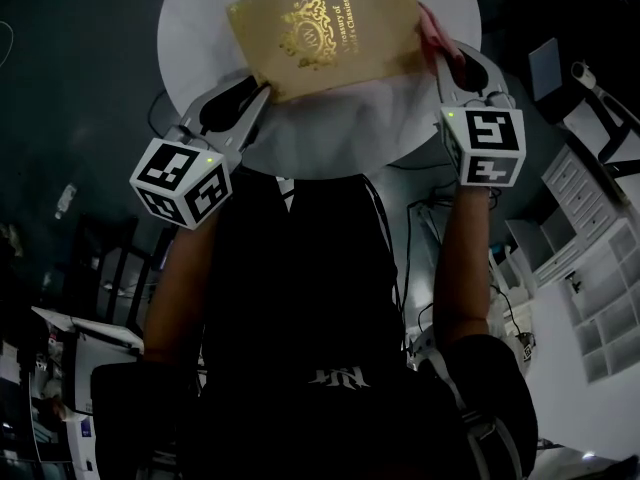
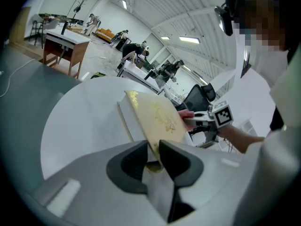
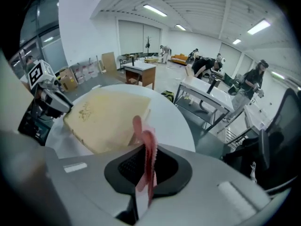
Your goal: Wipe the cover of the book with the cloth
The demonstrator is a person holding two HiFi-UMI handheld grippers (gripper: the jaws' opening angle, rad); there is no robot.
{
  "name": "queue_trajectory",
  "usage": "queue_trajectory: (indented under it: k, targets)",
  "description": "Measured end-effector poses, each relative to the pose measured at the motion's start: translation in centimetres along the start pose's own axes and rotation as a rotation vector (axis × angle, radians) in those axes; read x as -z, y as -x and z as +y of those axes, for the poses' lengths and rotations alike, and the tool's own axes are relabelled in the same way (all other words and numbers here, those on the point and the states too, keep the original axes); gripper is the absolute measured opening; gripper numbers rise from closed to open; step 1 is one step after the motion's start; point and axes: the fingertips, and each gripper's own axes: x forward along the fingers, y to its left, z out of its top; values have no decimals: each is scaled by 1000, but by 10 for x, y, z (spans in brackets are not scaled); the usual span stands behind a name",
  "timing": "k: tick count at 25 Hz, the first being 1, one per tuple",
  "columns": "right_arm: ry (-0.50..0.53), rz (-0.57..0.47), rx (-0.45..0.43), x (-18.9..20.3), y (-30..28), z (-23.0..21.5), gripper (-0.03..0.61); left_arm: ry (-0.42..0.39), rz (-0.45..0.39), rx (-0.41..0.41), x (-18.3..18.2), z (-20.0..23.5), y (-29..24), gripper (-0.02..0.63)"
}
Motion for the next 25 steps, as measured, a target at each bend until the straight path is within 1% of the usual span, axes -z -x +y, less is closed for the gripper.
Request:
queue_trajectory:
  k: [2, 4, 6, 8, 11, 14, 16, 19, 25]
  targets:
    - [-17, -49, 29, -8, 8, -3, 12, 15, 0, 13, 0, 0, 0, 80]
    - [12, -127, 29, -27, 19, 10, 12, 25, 3, 24, 0, 0, -1, 80]
    - [39, -195, -16, -44, 28, 37, 12, 30, 11, 31, -1, 1, -1, 80]
    - [74, -232, -99, -55, 32, 69, 12, 40, 24, 38, -1, 1, -1, 80]
    - [110, -219, -220, -59, 33, 120, 12, 49, 44, 49, -1, 1, 0, 80]
    - [96, -194, -329, -58, 30, 168, 12, 53, 56, 57, 0, 2, 2, 80]
    - [93, -193, -387, -58, 27, 193, 12, 56, 58, 60, 0, 3, 1, 80]
    - [111, -204, -431, -55, 19, 217, 12, 58, 58, 61, 0, 4, -2, 80]
    - [165, -164, -450, -45, 9, 232, 12, 54, 58, 56, 1, 3, -2, 80]
